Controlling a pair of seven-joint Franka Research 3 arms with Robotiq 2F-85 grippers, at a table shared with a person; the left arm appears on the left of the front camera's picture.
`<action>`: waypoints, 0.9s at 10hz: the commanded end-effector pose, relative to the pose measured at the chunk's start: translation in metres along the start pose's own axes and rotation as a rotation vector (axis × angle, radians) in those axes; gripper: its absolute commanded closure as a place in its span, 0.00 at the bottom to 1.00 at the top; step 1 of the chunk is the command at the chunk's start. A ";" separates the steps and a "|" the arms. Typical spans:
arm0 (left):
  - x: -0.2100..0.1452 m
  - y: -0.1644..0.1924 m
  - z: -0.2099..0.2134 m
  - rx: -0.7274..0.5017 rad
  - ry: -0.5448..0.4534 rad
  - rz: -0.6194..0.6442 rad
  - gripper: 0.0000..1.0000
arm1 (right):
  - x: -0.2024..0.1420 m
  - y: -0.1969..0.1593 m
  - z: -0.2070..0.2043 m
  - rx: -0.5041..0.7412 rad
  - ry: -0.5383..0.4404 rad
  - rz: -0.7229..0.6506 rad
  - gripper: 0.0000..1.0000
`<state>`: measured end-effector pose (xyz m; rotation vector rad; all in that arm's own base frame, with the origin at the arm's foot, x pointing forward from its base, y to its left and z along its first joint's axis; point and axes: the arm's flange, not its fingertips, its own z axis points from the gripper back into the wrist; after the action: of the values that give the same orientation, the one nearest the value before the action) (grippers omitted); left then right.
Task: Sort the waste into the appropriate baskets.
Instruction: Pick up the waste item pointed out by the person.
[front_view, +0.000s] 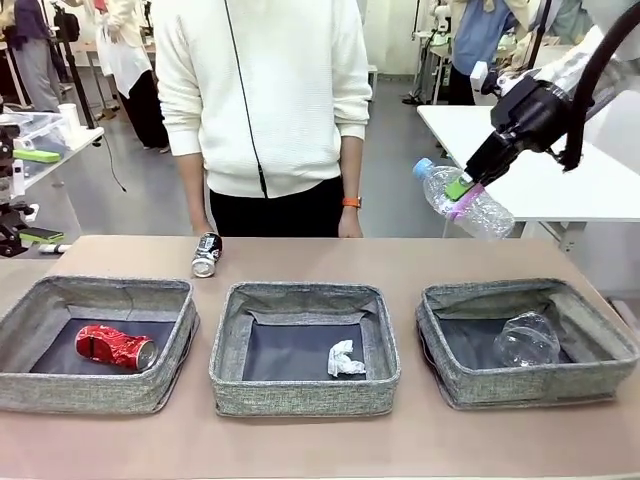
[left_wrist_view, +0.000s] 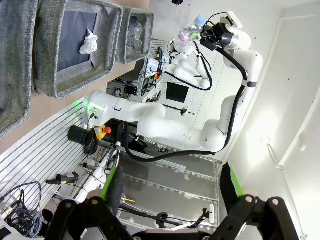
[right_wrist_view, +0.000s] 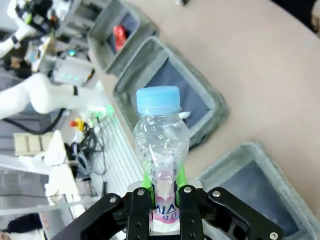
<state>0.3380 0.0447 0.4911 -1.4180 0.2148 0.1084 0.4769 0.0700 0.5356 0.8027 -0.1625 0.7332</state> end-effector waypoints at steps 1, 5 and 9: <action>-0.002 -0.004 0.000 -0.016 0.001 0.006 0.00 | 0.000 -0.005 0.014 -0.057 -0.052 -0.035 1.00; -0.002 -0.004 0.000 -0.016 0.001 0.006 0.00 | 0.004 -0.007 0.007 -0.093 0.070 -0.111 0.81; -0.002 -0.004 0.000 -0.016 0.001 0.006 0.00 | 0.073 0.090 0.001 -0.187 0.261 -0.400 0.81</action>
<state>0.3380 0.0446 0.4911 -1.4179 0.2151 0.1082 0.4670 0.1320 0.5932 0.5831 0.0678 0.5076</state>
